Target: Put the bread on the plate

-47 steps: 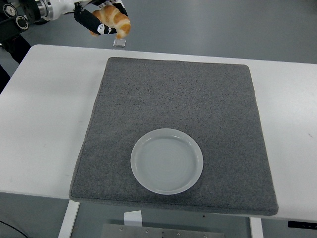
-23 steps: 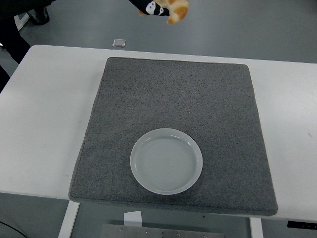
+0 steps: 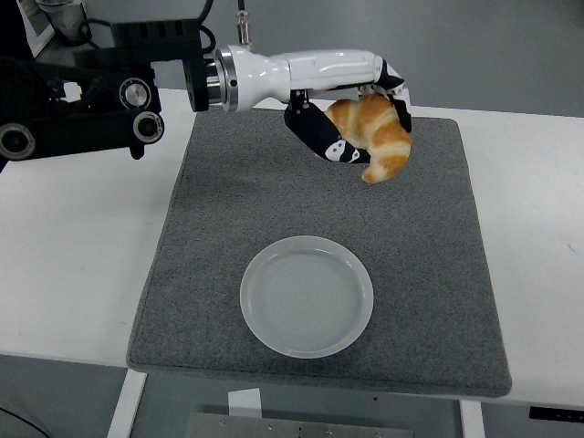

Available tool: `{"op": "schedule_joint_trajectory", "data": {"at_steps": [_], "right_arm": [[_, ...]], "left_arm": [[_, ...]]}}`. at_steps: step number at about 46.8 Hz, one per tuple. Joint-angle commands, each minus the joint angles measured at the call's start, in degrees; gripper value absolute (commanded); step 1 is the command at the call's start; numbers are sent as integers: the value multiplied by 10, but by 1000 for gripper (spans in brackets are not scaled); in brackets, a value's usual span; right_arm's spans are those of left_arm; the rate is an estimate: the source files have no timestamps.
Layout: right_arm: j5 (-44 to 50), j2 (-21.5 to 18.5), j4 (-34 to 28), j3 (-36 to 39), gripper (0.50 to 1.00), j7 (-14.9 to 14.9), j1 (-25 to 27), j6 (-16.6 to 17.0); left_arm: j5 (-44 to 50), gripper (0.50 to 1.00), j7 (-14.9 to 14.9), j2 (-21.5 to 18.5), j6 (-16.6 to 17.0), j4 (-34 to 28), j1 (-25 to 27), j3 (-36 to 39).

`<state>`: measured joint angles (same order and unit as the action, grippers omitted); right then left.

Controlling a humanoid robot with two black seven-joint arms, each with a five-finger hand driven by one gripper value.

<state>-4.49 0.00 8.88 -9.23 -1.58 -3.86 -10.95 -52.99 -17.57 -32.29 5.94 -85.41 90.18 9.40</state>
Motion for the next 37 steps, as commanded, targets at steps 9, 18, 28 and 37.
{"op": "schedule_joint_trajectory", "data": {"at_steps": [9,18,28,37], "right_arm": [[0,0,0,1,952,0,0,0],[0,0,0,1,952,0,0,0],[0,0,0,0,952,0,0,0],[0,0,0,0,952,0,0,0]], "left_arm": [[-147,500,-1,3,34,9,-127,-3],[-180,500,-2,23,36,13,-187,-4],[-200,500,-3,34,36,11,-212,-4],[-203,500,-8,34,36,16,-230,-3]]}}
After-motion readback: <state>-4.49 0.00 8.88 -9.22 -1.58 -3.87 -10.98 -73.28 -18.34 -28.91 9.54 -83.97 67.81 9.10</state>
